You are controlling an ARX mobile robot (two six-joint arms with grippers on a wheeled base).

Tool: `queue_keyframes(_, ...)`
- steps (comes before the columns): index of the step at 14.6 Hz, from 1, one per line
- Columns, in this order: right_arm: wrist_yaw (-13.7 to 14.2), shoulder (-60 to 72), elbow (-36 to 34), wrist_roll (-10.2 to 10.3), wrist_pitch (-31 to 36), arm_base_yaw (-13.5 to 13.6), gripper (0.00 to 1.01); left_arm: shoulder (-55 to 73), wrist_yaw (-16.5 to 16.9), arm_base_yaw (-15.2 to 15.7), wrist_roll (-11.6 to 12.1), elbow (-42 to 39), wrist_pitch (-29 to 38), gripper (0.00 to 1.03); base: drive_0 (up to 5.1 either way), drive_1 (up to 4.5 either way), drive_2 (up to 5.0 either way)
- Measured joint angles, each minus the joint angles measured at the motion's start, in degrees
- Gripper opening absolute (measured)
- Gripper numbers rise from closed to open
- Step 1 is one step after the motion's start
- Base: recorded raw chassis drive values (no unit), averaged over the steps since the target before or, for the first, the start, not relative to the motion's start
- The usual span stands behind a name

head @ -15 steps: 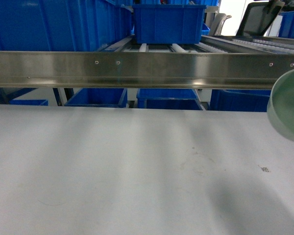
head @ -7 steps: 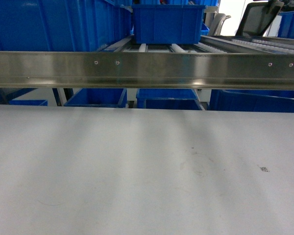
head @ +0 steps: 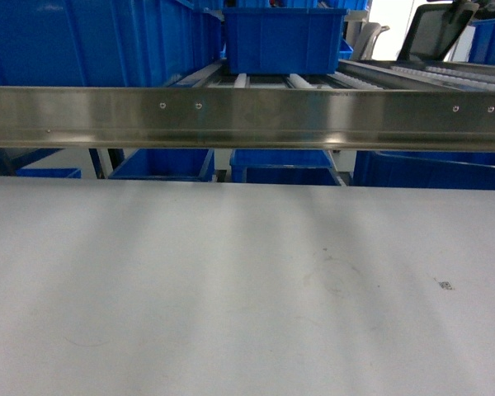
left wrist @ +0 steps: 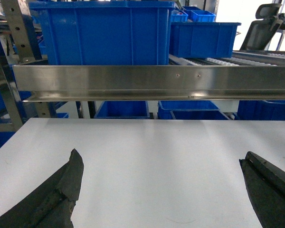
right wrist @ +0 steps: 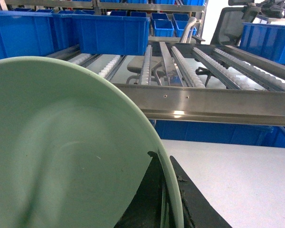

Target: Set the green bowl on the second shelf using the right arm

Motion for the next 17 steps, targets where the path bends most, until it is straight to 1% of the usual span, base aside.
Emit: queue_keyframes(17,0.0,0.0,0.0,0.0,0.0,0.0,0.02,0.0,0.0,0.0,0.0,0.0,0.1,0.98,0.0,0.00,0.0)
